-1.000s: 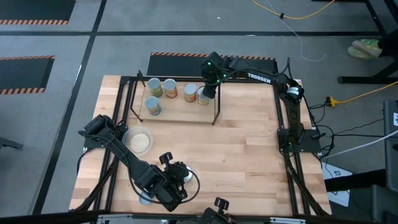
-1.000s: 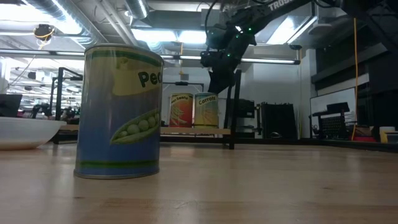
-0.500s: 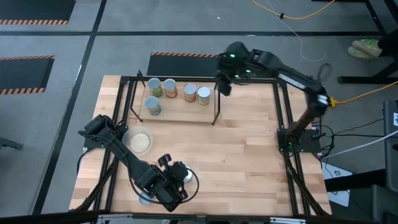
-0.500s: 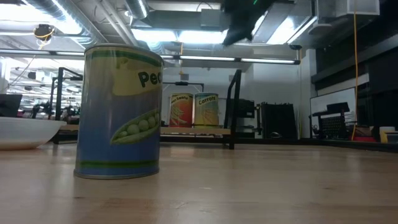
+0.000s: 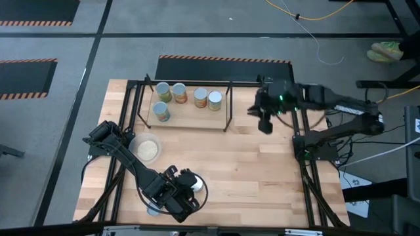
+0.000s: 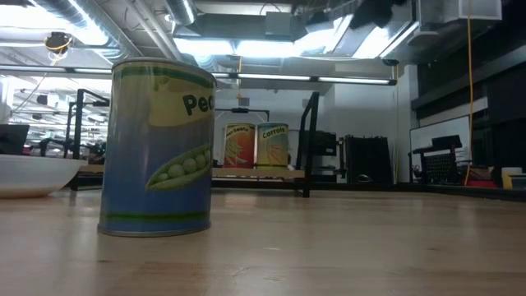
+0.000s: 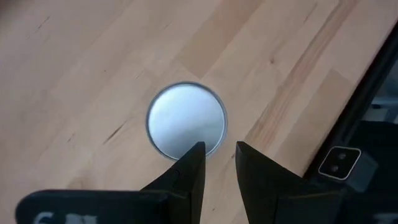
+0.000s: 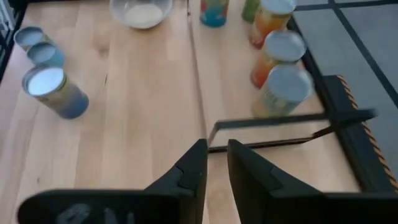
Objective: Pick and place cans onto a shelf
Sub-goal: Put the peas can on the shelf
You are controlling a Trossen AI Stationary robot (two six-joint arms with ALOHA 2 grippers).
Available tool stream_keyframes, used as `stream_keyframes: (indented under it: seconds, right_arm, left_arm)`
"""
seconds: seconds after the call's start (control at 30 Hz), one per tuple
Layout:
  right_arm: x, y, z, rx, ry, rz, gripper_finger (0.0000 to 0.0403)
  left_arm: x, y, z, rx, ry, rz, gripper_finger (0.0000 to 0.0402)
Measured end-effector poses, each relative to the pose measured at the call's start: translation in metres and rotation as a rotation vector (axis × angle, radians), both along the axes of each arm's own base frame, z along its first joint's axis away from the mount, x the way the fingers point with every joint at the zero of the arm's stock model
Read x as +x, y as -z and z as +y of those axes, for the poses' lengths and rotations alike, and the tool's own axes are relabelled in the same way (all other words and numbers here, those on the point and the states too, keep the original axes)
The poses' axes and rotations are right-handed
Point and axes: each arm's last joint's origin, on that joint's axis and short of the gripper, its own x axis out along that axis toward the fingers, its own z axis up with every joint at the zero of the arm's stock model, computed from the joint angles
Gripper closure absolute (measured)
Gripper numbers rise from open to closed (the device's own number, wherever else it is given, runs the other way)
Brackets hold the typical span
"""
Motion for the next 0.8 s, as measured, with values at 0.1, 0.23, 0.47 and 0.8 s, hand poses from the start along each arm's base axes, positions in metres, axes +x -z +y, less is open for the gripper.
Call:
stream_keyframes:
  seconds: [0.1,0.23,0.47,0.8]
  right_arm:
    - [-0.009,0.029,0.014,0.021,-0.008,-0.021,0.0335]
    - [-0.015,0.063,0.026,0.053,-0.033,-0.063,0.0335]
    - [-0.012,0.12,0.036,0.077,-0.063,-0.115,0.0335]
    - [-0.014,0.147,0.037,0.076,-0.068,-0.123,0.0335]
  left_arm:
    - [0.002,0.0,0.004,-0.012,-0.036,-0.002,0.0319]
    - [0.007,0.0,0.011,-0.019,-0.071,0.003,0.0319]
    - [0.016,0.003,0.033,-0.052,-0.136,0.081,0.0319]
    - [0.025,0.005,0.059,-0.074,-0.094,0.209,0.0319]
